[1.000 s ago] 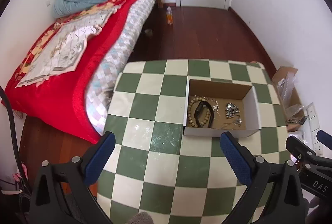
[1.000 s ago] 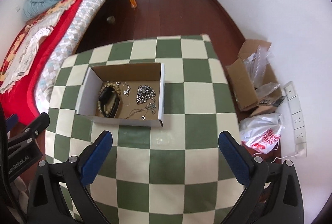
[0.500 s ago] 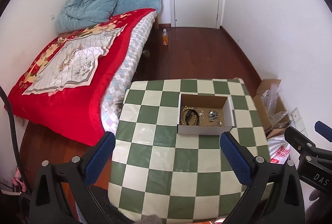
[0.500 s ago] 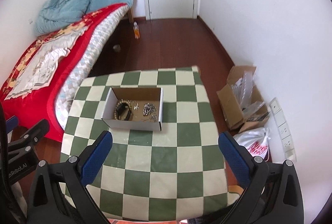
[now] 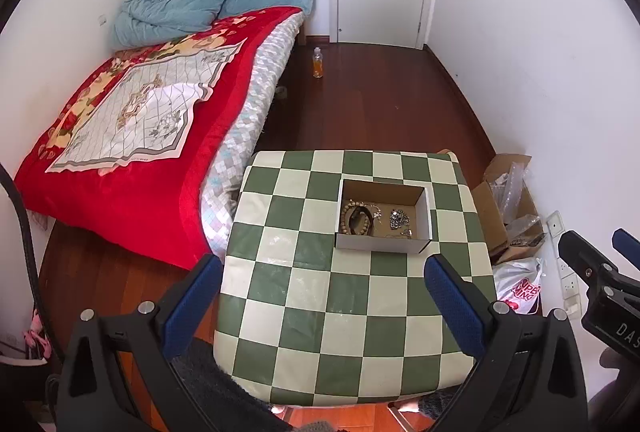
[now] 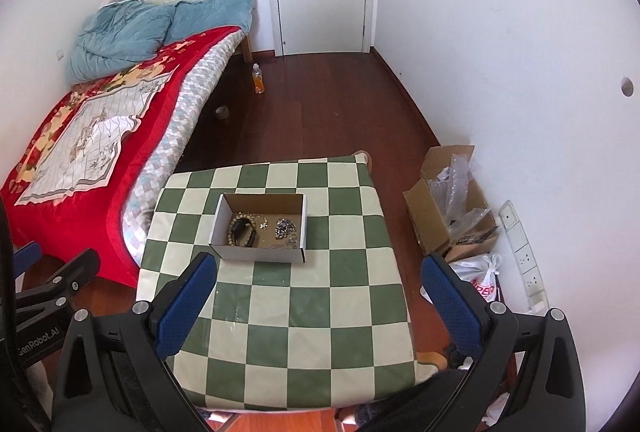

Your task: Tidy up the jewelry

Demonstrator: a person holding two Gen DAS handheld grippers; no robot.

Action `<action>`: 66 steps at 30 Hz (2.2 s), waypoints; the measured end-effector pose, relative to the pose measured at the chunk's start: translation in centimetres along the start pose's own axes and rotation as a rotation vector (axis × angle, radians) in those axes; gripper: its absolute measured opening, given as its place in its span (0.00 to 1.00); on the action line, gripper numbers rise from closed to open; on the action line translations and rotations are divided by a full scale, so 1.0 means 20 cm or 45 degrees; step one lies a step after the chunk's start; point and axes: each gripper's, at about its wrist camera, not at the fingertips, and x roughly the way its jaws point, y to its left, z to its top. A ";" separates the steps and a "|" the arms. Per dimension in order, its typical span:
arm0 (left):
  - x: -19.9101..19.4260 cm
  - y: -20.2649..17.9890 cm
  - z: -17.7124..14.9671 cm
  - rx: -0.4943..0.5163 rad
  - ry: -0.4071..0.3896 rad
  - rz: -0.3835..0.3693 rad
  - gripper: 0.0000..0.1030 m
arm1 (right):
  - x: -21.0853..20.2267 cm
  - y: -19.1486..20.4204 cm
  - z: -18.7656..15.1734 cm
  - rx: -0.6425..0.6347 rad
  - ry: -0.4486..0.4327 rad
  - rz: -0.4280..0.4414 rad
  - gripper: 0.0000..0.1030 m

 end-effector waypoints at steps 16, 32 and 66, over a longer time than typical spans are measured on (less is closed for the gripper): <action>0.03 0.01 0.09 -0.038 -0.030 0.048 1.00 | 0.11 0.04 0.13 -0.027 0.035 0.017 1.00; 0.02 0.01 0.11 -0.036 -0.042 0.063 1.00 | 0.15 0.08 0.15 -0.048 0.035 0.024 1.00; -0.03 -0.01 0.12 -0.012 -0.099 0.084 1.00 | 0.11 0.08 0.14 -0.049 0.019 0.012 1.00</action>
